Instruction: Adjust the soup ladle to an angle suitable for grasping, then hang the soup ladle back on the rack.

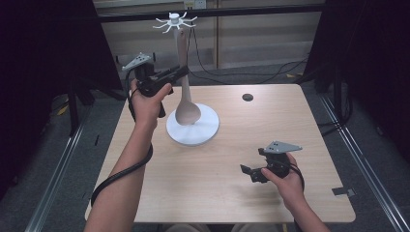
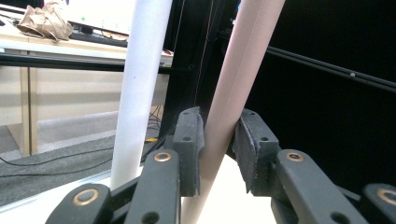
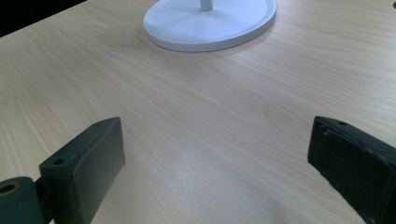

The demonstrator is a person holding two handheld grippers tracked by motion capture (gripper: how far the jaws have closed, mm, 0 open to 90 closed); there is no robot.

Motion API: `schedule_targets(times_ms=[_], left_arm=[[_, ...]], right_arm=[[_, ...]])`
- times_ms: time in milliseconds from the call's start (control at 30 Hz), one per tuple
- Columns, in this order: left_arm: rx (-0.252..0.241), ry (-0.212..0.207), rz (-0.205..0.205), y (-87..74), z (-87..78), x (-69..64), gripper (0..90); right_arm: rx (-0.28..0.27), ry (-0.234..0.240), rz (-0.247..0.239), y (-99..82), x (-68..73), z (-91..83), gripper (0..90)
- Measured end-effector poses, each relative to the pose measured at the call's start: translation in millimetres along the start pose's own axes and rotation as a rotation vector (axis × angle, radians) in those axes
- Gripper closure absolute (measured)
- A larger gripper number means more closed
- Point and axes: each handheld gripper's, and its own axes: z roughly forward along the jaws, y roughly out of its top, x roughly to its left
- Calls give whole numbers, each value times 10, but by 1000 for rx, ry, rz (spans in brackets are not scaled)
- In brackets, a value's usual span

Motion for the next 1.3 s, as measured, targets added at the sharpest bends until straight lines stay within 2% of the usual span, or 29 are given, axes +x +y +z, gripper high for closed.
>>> schedule_targets(times_ms=[33, 200, 633, 800, 867, 933, 1033, 1300], left_arm=[[9, -2, 10, -2, -10, 13, 706], [20, 9, 7, -14, -8, 25, 676], [50, 31, 28, -101, -14, 21, 494], [82, 39, 61, -145, -35, -33, 382], [118, 55, 96, -163, -46, -60, 334], [133, 68, 103, -181, -56, -81, 283], [174, 80, 146, -225, -71, -108, 240], [219, 114, 173, -349, -85, -134, 185]], right_arm=[[1, 0, 1, -1, 0, 1, 37], [4, 2, -1, -11, 1, 7, 37], [1, -4, 3, -11, -7, -36, 38], [-6, -6, -4, 5, -2, -48, 37], [-6, -7, -3, 3, 1, -46, 37], [-4, -7, -2, 1, 4, -46, 37], [-7, -6, 0, 2, 8, -52, 37], [-11, -14, 1, 4, -2, -89, 37]])
